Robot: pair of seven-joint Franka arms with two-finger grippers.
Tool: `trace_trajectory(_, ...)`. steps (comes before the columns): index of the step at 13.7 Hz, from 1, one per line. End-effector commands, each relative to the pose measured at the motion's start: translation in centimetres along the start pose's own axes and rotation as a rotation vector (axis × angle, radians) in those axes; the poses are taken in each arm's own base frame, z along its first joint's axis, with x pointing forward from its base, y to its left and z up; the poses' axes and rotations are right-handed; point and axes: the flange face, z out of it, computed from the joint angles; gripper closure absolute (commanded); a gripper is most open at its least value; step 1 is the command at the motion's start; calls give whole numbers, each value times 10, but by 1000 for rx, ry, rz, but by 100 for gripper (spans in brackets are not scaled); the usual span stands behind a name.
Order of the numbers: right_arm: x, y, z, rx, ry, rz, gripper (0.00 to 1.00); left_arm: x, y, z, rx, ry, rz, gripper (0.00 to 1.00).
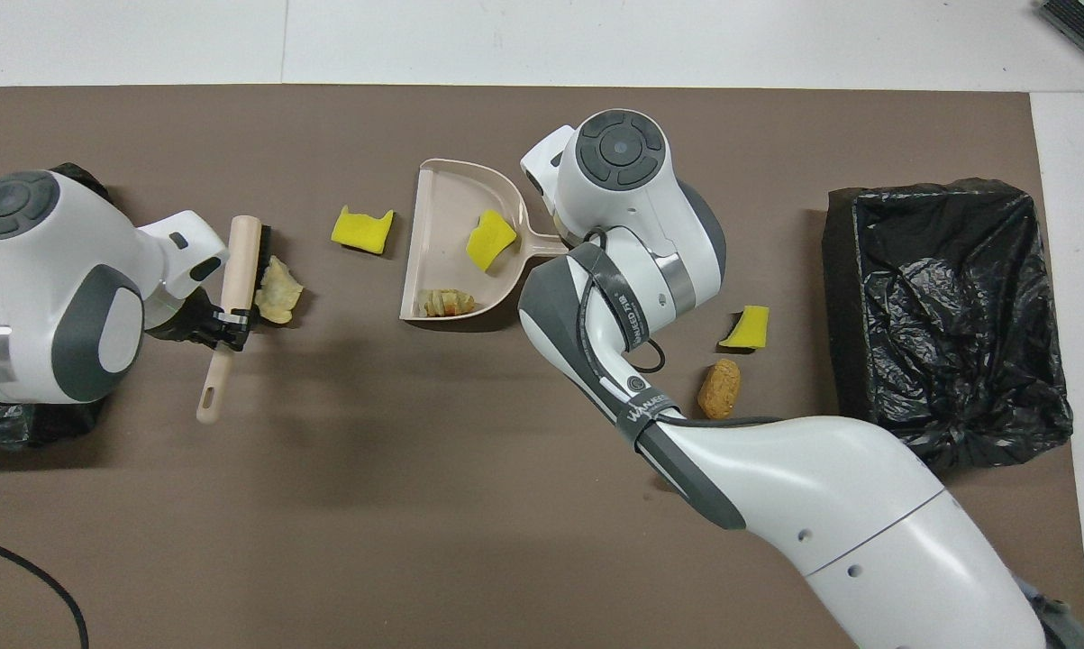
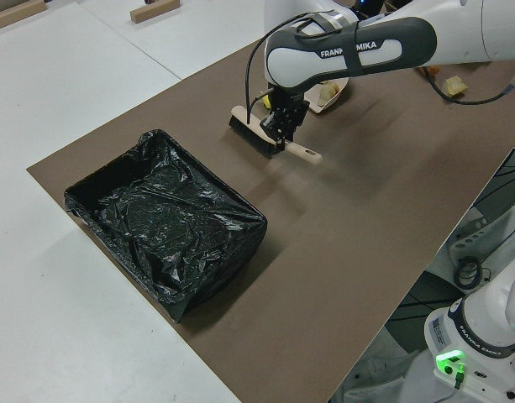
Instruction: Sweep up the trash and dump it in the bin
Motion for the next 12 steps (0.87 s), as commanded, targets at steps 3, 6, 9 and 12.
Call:
trace_trajectory(3,16,-14,-3,30,-33,-30,100,31,92,6,-86,4,-45,100)
trace_trajectory(6,20,-19,-5,27,-39,-40,100,39,143,14,-88,25,39,100)
trace_trajectory(9,22,-20,-6,20,-46,-52,100,23,201,15,-179,30,200,100)
trace_trajectory(12,20,-18,-7,13,-35,-59,100,14,190,-12,-204,6,174,100)
